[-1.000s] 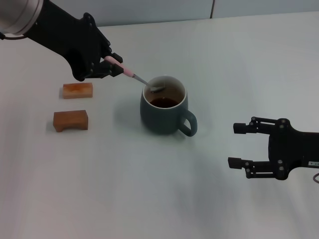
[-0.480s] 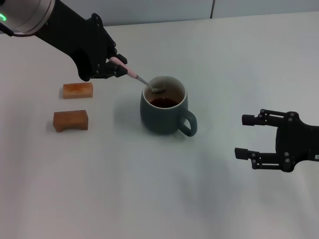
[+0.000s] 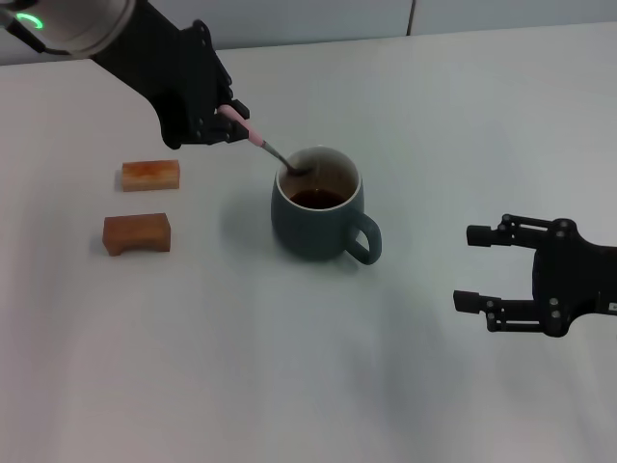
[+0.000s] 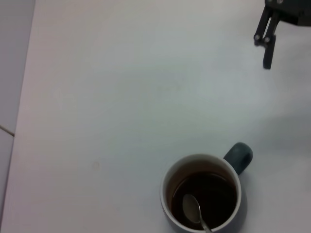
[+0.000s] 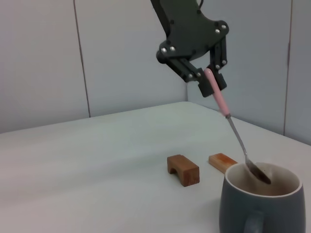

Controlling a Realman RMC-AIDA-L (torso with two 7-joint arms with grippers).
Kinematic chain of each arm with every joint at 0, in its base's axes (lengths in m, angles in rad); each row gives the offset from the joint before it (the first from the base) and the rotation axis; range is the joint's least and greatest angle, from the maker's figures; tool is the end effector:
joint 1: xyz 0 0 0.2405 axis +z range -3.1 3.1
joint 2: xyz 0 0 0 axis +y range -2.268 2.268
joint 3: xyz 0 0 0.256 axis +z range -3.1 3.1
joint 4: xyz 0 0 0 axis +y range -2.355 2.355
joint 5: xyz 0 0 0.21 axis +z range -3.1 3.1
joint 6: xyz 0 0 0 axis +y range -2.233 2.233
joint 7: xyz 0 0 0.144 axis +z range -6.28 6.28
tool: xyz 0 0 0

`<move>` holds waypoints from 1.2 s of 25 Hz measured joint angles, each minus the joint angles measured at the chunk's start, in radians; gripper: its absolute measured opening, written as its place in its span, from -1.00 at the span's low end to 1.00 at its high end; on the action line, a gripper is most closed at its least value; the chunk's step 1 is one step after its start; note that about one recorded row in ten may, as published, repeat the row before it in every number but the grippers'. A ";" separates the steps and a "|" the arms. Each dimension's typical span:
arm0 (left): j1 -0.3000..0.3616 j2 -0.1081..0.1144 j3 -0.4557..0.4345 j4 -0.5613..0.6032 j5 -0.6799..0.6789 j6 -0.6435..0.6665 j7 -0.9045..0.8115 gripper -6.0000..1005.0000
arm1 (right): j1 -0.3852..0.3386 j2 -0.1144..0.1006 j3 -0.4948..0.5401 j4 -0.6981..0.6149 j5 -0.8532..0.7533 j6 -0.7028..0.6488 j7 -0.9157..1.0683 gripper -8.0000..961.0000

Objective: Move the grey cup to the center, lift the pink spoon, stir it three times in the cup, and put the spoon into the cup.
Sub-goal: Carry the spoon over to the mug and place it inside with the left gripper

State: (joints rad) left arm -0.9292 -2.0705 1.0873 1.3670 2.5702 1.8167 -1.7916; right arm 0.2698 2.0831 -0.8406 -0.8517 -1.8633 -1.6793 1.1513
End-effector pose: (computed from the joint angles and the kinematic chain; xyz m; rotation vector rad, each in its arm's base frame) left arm -0.0812 0.3857 0.0472 -2.9063 0.2544 0.4755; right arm 0.2900 0.2671 0.0172 -2.7439 0.2991 0.6705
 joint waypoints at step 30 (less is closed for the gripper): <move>-0.013 -0.002 0.196 -0.005 0.014 -0.035 -0.052 -0.56 | -0.001 0.000 -0.003 0.000 -0.005 -0.001 0.002 0.63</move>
State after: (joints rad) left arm -0.9421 -2.0723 1.2834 1.3625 2.5846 1.7817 -1.8431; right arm 0.2684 2.0831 -0.8436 -0.8513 -1.8680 -1.6801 1.1536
